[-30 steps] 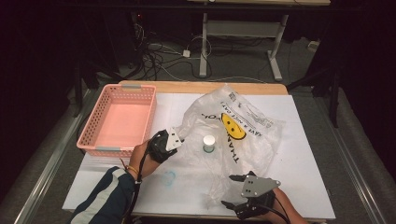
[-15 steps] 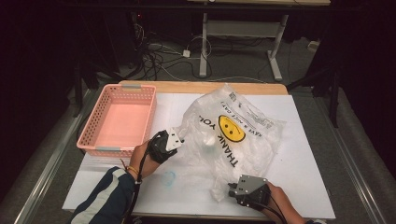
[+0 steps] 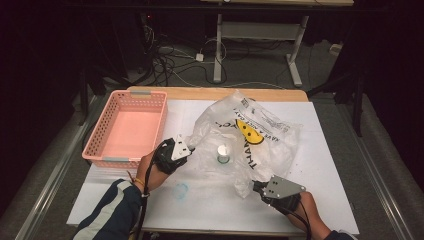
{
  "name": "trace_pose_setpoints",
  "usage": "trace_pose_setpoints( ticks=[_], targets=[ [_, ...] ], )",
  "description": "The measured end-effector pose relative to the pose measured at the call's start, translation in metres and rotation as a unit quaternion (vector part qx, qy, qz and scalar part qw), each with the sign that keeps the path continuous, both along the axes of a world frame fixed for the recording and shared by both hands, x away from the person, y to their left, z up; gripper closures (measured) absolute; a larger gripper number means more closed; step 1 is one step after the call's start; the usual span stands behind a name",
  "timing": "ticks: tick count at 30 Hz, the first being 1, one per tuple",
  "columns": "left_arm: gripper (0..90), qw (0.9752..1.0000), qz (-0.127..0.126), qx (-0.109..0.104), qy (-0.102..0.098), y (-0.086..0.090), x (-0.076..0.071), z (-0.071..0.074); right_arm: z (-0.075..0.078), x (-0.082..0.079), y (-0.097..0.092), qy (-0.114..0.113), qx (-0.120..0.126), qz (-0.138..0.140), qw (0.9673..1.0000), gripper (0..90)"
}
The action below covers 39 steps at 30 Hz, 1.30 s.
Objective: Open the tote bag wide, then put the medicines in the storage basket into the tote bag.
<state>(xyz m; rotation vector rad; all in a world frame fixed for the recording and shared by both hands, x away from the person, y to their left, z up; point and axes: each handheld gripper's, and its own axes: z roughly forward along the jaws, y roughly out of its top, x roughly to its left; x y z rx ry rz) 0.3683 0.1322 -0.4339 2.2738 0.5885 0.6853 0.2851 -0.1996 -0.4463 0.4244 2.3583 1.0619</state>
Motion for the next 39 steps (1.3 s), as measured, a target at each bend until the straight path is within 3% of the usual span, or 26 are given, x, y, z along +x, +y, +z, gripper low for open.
trace_pose_setpoints(
  ticks=[9,28,34,39],
  targets=[
    [85.6,1.0,0.004,0.003,-0.005,0.005,-0.005,-0.001,0.007,0.002,-0.001,-0.017,0.015,-0.005,0.9997,89.1],
    [85.7,0.9998,0.007,-0.012,-0.011,0.006,-0.007,-0.001,0.015,0.002,-0.005,-0.04,0.041,-0.018,0.9982,89.2],
    [85.7,0.9995,0.002,-0.007,-0.03,0.005,-0.01,0.007,0.019,-0.003,-0.006,-0.052,0.049,-0.024,0.9972,89.3],
    [85.7,0.9984,-0.002,-0.015,-0.054,0.005,-0.016,0.022,0.035,-0.007,-0.01,-0.074,0.069,-0.027,0.9945,89.5]
  ],
)
